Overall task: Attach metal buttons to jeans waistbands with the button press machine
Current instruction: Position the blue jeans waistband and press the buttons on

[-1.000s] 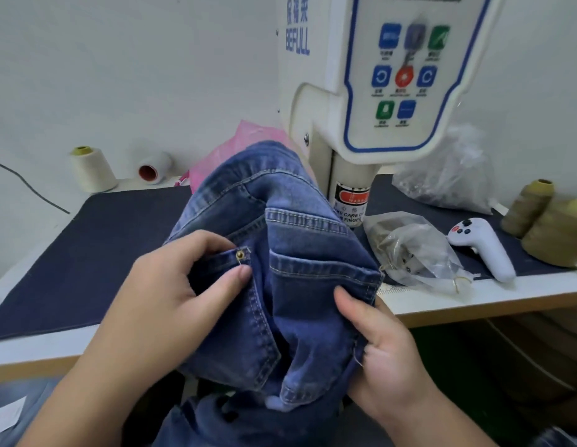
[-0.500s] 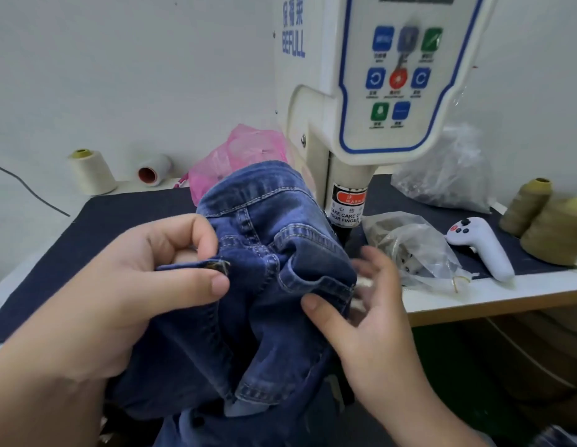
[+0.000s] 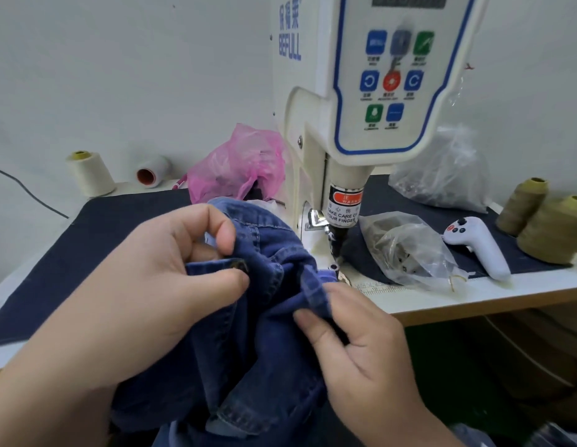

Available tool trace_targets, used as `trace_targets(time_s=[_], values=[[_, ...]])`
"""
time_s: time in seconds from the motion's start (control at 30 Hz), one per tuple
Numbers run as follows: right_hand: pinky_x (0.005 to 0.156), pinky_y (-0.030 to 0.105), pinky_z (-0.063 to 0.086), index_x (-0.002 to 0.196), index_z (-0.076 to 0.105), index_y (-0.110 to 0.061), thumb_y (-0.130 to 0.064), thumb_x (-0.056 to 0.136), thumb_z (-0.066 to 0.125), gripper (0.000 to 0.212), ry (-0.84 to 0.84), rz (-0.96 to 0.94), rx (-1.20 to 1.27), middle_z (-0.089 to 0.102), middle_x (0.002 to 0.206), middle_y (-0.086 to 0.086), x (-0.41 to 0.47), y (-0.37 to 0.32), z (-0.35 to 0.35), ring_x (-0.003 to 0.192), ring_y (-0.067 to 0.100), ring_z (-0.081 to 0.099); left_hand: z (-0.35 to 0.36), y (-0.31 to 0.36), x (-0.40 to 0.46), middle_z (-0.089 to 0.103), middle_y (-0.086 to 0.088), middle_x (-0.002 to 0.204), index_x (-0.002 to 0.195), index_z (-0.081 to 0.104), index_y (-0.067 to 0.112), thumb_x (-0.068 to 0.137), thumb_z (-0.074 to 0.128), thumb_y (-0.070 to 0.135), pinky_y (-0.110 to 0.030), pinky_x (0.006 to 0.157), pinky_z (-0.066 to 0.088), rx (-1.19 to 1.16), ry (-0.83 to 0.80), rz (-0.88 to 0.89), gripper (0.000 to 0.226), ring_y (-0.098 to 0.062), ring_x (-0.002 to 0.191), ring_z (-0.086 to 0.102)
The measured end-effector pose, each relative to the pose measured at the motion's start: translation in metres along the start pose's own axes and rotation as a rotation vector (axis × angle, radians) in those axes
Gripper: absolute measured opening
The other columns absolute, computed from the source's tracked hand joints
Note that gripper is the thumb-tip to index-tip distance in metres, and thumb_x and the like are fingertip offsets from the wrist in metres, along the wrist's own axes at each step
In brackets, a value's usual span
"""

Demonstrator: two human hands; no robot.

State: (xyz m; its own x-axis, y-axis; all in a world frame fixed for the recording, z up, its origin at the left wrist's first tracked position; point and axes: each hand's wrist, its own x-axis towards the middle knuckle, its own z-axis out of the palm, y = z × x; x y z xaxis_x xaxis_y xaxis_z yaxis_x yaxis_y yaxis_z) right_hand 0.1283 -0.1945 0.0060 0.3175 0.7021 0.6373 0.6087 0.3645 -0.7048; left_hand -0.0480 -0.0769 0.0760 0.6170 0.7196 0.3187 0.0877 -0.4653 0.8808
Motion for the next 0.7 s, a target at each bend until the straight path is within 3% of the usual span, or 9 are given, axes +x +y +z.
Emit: trace_targets(time_s=[0.07, 0.13, 0.27, 0.37, 0.5, 0.57, 0.63, 0.7], values=[[0.072, 0.031, 0.053, 0.103, 0.075, -0.019, -0.027, 0.098, 0.060, 0.018, 0.129, -0.013, 0.056, 0.070, 0.087, 0.000, 0.000, 0.000, -0.006, 0.084, 0.011, 0.067, -0.014, -0.007, 0.002, 0.062, -0.022, 0.063, 0.086, 0.057, 0.024, 0.061, 0.074, 0.033, -0.039, 0.056, 0.041, 0.078, 0.072, -0.001, 0.031, -0.020, 0.053, 0.048], [0.080, 0.024, 0.054, 0.115, 0.074, -0.026, -0.026, 0.099, 0.059, 0.022, 0.192, -0.041, 0.048, 0.073, 0.098, -0.009, 0.001, 0.000, -0.010, 0.093, 0.005, 0.068, -0.031, -0.012, 0.002, 0.060, -0.015, 0.059, 0.087, 0.057, 0.023, 0.060, 0.075, 0.035, -0.037, 0.048, 0.040, 0.141, 0.084, -0.007, 0.035, -0.017, 0.050, 0.047], [0.102, 0.021, 0.044, 0.114, 0.073, -0.004, -0.018, 0.091, 0.063, 0.028, 0.312, -0.074, -0.153, 0.069, 0.120, 0.001, 0.003, 0.008, -0.009, 0.113, 0.014, 0.064, -0.050, -0.011, -0.001, 0.068, -0.004, 0.061, 0.092, 0.061, 0.021, 0.058, 0.084, 0.055, -0.042, 0.053, 0.051, 0.174, 0.071, -0.013, 0.053, -0.018, 0.050, 0.059], [0.092, 0.016, 0.044, 0.117, 0.070, -0.002, -0.013, 0.092, 0.062, 0.028, 0.345, -0.080, -0.226, 0.065, 0.107, 0.004, 0.006, 0.011, -0.009, 0.099, 0.019, 0.063, -0.063, 0.000, 0.001, 0.073, -0.003, 0.070, 0.087, 0.069, 0.029, 0.050, 0.087, 0.069, -0.042, 0.055, 0.059, 0.131, 0.034, -0.026, 0.058, -0.019, 0.055, 0.070], [0.080, 0.012, 0.044, 0.113, 0.073, -0.010, -0.019, 0.095, 0.056, 0.026, 0.249, -0.098, -0.071, 0.063, 0.095, -0.004, 0.011, 0.009, -0.008, 0.090, 0.007, 0.061, -0.069, 0.003, 0.004, 0.072, -0.002, 0.065, 0.081, 0.073, 0.028, 0.045, 0.081, 0.080, -0.038, 0.053, 0.059, 0.229, 0.071, -0.080, 0.064, -0.028, 0.053, 0.070], [0.077, 0.018, 0.048, 0.108, 0.076, -0.025, -0.028, 0.096, 0.055, 0.025, 0.118, -0.001, 0.135, 0.069, 0.091, -0.005, 0.014, 0.007, -0.006, 0.088, 0.010, 0.065, -0.057, -0.003, 0.007, 0.067, 0.009, 0.058, 0.087, 0.071, 0.033, 0.052, 0.072, 0.086, -0.040, 0.050, 0.058, 0.466, 0.177, -0.062, 0.064, -0.020, 0.049, 0.065], [0.077, 0.033, 0.053, 0.105, 0.075, -0.036, -0.037, 0.093, 0.055, 0.024, -0.019, 0.132, 0.308, 0.073, 0.090, 0.001, 0.015, 0.006, -0.006, 0.087, 0.018, 0.067, -0.044, -0.009, 0.012, 0.063, 0.018, 0.067, 0.090, 0.067, 0.043, 0.060, 0.068, 0.076, -0.036, 0.057, 0.055, 0.658, 0.244, 0.055, 0.045, -0.006, 0.056, 0.059], [0.073, 0.037, 0.051, 0.102, 0.075, -0.032, -0.040, 0.090, 0.057, 0.023, -0.127, 0.204, 0.394, 0.069, 0.086, 0.010, 0.015, 0.007, -0.007, 0.080, 0.025, 0.064, -0.029, -0.003, 0.013, 0.058, 0.022, 0.088, 0.093, 0.059, 0.046, 0.067, 0.061, 0.053, -0.029, 0.072, 0.046, 0.780, 0.189, 0.234, 0.027, -0.002, 0.077, 0.056]])
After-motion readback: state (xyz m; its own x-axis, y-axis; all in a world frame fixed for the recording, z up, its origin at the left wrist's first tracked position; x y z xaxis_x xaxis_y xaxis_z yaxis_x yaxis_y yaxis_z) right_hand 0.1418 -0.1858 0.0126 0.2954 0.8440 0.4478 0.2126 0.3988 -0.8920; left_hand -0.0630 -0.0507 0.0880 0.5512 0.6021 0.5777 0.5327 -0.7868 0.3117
